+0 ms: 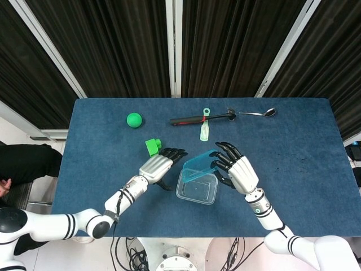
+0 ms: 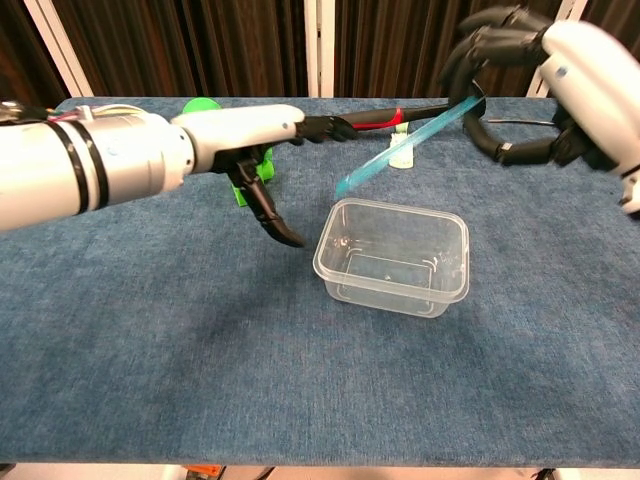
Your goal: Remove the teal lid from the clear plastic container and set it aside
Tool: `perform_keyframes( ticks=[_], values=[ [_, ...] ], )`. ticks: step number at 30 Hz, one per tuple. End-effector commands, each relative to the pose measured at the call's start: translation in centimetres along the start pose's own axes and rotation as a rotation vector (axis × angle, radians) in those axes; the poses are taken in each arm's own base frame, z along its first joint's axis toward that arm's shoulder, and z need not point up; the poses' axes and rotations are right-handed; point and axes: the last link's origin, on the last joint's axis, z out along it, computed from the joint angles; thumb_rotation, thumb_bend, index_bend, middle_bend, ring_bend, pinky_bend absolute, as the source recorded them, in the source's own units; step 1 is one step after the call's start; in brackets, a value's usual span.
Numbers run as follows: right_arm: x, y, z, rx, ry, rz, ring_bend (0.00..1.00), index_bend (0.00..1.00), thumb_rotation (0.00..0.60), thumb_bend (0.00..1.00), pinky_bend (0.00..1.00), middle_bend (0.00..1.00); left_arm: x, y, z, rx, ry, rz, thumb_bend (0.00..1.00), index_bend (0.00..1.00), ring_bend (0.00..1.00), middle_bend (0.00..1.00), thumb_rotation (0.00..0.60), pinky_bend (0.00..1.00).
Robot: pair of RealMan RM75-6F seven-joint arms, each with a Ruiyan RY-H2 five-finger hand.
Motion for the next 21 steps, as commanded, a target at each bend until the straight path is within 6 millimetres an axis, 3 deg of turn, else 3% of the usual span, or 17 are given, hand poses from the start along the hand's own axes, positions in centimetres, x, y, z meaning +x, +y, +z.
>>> perform_keyframes(
  ticks=[1,10,16,19,21],
  values=[
    [0.9,0.9,0.1,-0.029,0.024,-0.022,0.16,0.82,0.600,0.69,0.21,0.35,0.5,-0.9,-0.8,0.025,0.030,0.030,0.06,0.00,0.00,0.00,0.600,0.00],
    [3.3,4.4,-1.0,-0.219,-0.060,-0.003,0.15,0.82,0.600,0.69,0.21,0.34,3.2,-3.9,-4.1,0.121,0.158,0.082,0.06,0.00,0.00,0.00,0.600,0.00],
    [3.3,6.2,-1.6,-0.354,-0.100,0.099,0.15,0.79,0.600,0.68,0.21,0.33,4.4,-5.9,-6.8,0.190,0.256,0.082,0.06,0.00,0.00,0.00,0.600,0.00],
    [2.7,7.0,-1.8,-0.385,-0.108,0.104,0.14,0.70,0.600,0.65,0.16,0.28,4.8,-7.1,-8.3,0.233,0.295,0.085,0.06,0.00,0.00,0.00,0.600,0.00],
    [1.8,7.5,-2.3,-0.423,-0.164,0.095,0.07,0.43,0.600,0.55,0.08,0.19,4.9,-7.8,-9.3,0.266,0.318,0.082,0.06,0.00,0.00,0.00,0.600,0.00]
  ],
)
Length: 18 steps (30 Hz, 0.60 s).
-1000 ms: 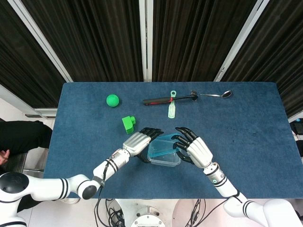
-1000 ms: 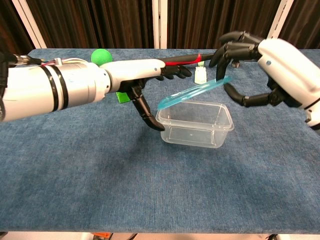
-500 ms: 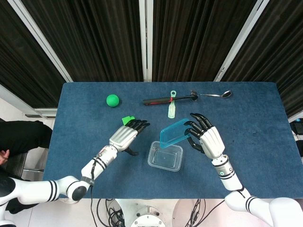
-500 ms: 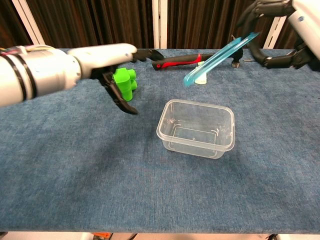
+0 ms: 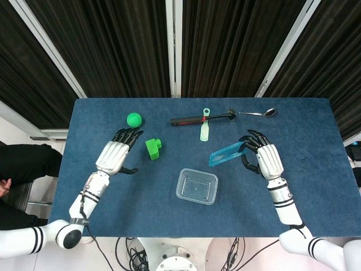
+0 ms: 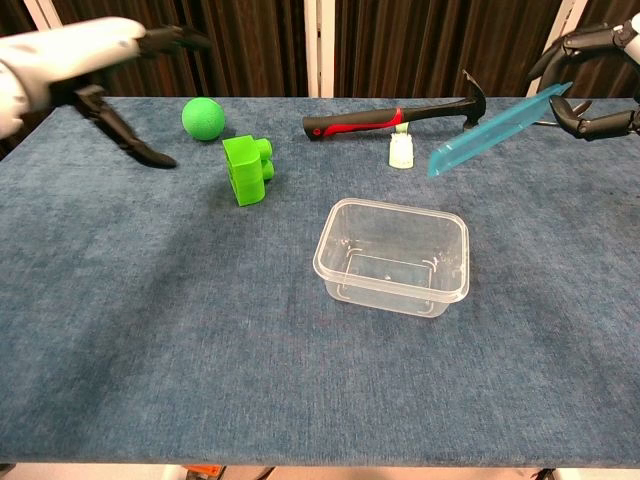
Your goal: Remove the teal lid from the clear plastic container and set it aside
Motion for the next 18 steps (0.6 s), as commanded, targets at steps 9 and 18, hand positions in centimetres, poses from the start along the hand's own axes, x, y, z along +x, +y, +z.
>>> perform_keyframes(
  ticks=[9,18],
  values=[
    [0.2,2.3,-0.5,-0.192,-0.172,0.022,0.00,0.00,0.600,0.03,0.00,0.00,2.6,-6.3,-5.0,0.208,0.127,-0.012,0.05,0.00,0.00,0.00,0.600,0.00],
    [5.5,3.6,-4.0,-0.236,-0.167,-0.009,0.00,0.00,0.600,0.03,0.00,0.00,3.7,-10.4,-9.0,0.366,0.140,0.025,0.05,0.00,0.00,0.00,0.600,0.00]
  ],
)
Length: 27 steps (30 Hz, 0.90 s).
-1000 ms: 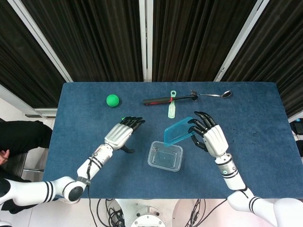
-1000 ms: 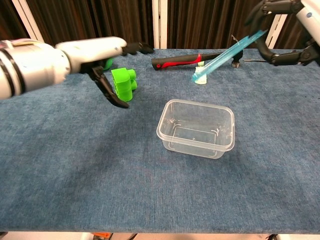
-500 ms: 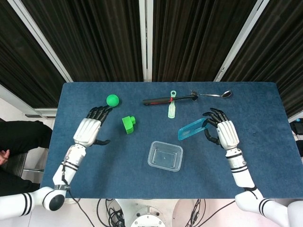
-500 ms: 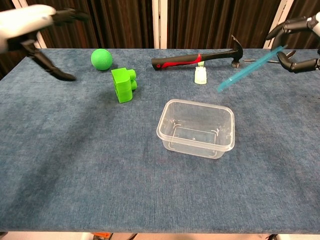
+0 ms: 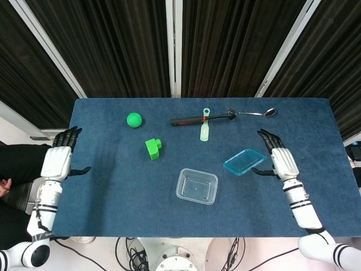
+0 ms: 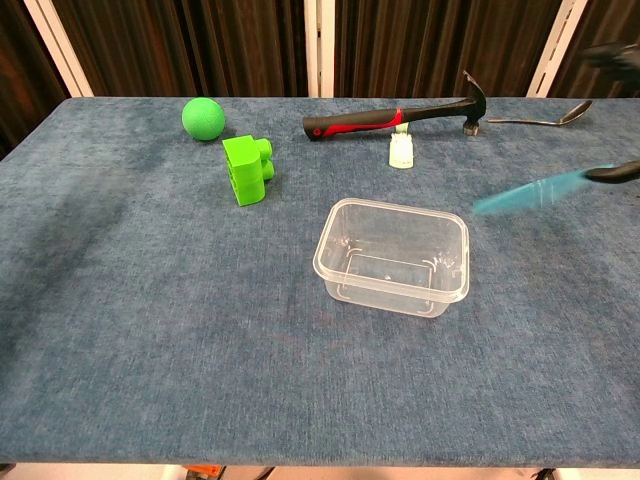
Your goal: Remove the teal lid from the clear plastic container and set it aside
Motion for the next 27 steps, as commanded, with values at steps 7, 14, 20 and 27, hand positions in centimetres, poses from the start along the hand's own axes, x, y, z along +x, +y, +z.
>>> perform_keyframes(
  ticks=[7,14,20,27],
  values=[
    [5.1,1.4,-5.3,-0.041,0.083,-0.089,0.00,0.09,0.600,0.07,0.01,0.15,2.8,-4.3,-2.5,0.108,0.065,0.089,0.06,0.04,0.00,0.02,0.600,0.00],
    [6.4,0.2,-9.1,-0.053,0.050,-0.178,0.04,0.21,0.600,0.12,0.06,0.19,4.0,-5.0,-5.3,0.067,0.081,0.265,0.06,0.08,0.00,0.03,0.600,0.02],
    [6.5,-0.7,-11.5,-0.055,0.006,-0.180,0.01,0.15,0.600,0.12,0.02,0.13,4.1,-4.5,-8.5,0.055,0.087,0.290,0.06,0.08,0.00,0.03,0.600,0.01],
    [6.2,-1.1,-13.5,-0.044,0.030,-0.178,0.00,0.12,0.600,0.12,0.00,0.12,3.4,-4.0,-12.1,0.073,0.098,0.261,0.06,0.08,0.00,0.03,0.600,0.00]
  ],
)
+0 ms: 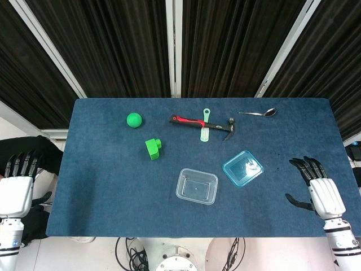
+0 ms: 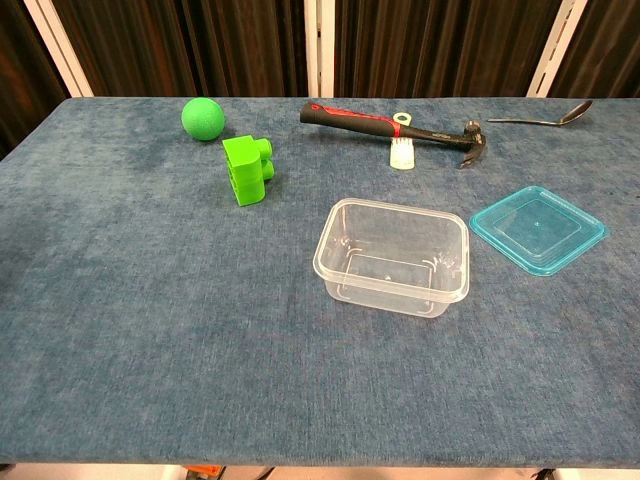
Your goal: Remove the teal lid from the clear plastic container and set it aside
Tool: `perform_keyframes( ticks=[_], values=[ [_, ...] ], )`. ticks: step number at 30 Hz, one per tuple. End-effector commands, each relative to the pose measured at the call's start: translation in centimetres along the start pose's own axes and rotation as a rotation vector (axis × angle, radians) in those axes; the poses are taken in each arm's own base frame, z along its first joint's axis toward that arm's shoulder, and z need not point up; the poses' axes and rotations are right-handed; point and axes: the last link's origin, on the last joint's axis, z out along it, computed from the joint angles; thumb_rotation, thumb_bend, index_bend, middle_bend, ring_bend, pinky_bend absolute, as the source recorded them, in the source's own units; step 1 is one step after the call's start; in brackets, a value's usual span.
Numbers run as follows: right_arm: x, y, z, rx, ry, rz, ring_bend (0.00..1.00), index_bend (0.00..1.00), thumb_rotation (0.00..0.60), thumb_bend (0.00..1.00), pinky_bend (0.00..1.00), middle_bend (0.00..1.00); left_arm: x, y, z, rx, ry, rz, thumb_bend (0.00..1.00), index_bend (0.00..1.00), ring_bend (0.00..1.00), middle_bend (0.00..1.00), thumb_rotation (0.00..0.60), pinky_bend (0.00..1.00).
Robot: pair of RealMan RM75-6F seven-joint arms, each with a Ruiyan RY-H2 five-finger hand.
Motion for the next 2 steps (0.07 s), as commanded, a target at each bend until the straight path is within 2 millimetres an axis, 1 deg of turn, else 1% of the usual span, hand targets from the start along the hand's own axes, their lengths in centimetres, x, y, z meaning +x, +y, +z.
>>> perform_keyframes(
  ticks=[1,2],
  values=[
    [-0.09,-0.28,-0.64,0.007,0.003,-0.003,0.00,0.12,0.600,0.12,0.00,0.12,-0.21,0.24,-1.63,0.010,-0.008,-0.028,0.06,0.08,0.00,0.03,0.600,0.00],
    [-0.08,-0.37,-0.68,0.010,0.002,-0.007,0.00,0.12,0.600,0.12,0.00,0.12,-0.25,0.26,-1.90,0.011,-0.009,-0.032,0.06,0.08,0.00,0.03,0.600,0.00]
  ],
)
